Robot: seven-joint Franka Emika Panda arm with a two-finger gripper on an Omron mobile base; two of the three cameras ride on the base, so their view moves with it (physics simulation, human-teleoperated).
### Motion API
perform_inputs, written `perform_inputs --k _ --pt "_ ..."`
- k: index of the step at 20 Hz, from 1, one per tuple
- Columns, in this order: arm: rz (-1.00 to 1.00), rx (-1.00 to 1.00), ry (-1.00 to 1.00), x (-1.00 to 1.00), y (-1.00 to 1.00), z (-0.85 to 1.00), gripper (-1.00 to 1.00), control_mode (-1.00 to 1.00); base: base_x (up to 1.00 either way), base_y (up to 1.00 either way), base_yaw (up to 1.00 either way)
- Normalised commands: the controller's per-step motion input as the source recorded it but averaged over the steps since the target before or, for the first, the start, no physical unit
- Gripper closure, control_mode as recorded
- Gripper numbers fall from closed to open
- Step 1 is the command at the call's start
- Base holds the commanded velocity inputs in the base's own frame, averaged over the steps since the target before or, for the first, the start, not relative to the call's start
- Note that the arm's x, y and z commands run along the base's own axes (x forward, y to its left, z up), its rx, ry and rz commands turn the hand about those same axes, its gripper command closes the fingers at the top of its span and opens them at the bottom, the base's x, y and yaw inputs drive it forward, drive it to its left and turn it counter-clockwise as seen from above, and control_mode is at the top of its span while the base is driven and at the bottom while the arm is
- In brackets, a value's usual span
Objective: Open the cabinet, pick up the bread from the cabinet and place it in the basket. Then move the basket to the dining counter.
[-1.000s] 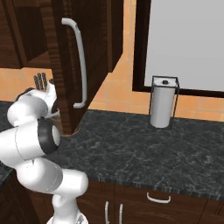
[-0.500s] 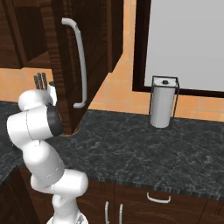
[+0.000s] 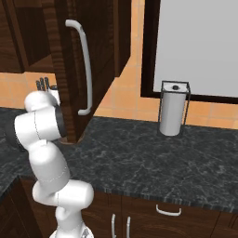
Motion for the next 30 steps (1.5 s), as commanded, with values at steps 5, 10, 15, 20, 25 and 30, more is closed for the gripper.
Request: perform_inputs --k 5,10,15,20,25,30 --pt "0.0 -0.06 -0.08 -0.39 -0.07 -0.87 1.0 -1.0 0.0 0.0 0.0" --pt "0.0 0.0 -0.13 -0.28 -0.25 -0.34 1.0 -1.0 0.0 0.0 0.0" --pt "0.02 0.0 -0.05 0.0 -0.64 0.01 1.0 -1.0 0.0 0.0 0.0" --pt "0.07 0.0 -0.02 -0.14 -0.62 0.01 1.0 -1.0 0.0 0.0 0.0" --pt "0.05 0.0 -0.03 -0.21 -0.38 0.31 1.0 -1.0 0.0 0.0 0.0" --pt "0.07 0.0 -0.12 -0.98 0.02 0.74 1.0 -1.0 0.0 0.0 0.0"
